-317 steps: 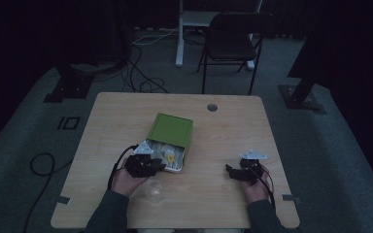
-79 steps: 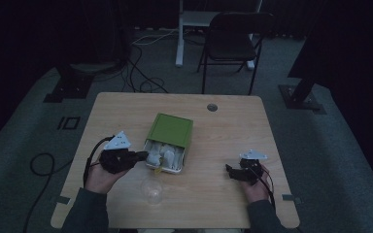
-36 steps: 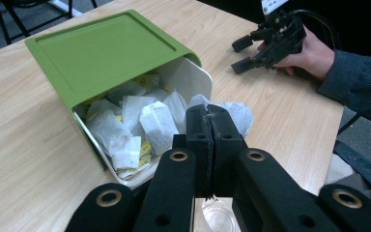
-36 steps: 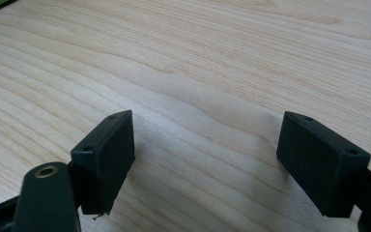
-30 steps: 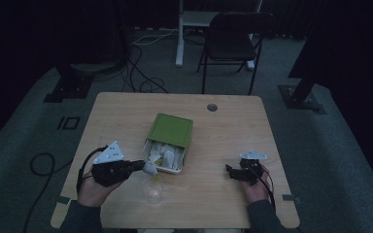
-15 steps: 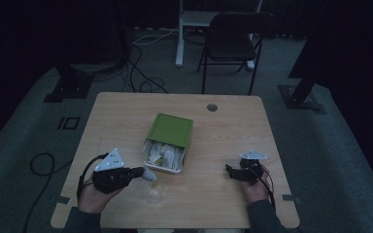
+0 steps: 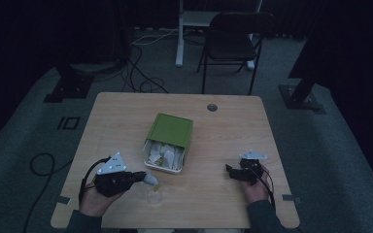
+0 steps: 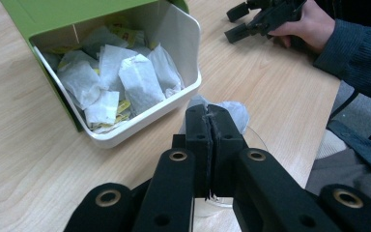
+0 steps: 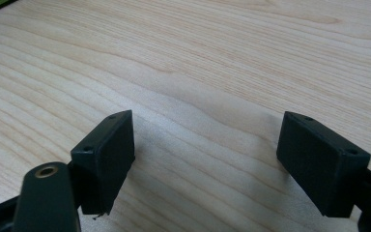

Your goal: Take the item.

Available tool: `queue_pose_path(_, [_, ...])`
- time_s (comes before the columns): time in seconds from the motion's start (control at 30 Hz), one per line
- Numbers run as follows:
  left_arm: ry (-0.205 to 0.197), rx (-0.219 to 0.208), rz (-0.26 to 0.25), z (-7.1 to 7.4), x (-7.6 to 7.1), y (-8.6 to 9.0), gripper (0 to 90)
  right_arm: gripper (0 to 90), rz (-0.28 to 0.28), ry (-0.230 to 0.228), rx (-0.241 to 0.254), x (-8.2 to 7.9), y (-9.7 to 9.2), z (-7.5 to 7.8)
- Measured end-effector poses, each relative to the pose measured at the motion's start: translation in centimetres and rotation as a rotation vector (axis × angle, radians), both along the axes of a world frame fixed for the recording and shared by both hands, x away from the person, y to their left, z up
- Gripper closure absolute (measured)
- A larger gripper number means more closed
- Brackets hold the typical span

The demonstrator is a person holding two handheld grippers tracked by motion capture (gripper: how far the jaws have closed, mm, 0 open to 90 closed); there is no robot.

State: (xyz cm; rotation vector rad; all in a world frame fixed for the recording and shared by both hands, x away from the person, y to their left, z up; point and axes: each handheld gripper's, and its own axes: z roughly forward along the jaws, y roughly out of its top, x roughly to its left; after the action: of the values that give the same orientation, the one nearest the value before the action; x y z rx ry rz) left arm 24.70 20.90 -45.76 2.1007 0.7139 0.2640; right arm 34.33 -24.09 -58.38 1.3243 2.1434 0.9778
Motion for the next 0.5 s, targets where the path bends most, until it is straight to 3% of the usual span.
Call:
queue_pose_path(0.37, [0.018,0.002,-0.017,-0.62,-0.05,-0.39,88.0,21.0,0.000,0.001,0.000,0.00,0.00,0.00])
queue_pose_path(0.5, [0.028,-0.024,-0.020,-0.70,0.08,-0.47,74.0,21.0,0.000,0.001,0.000,0.00,0.00,0.00])
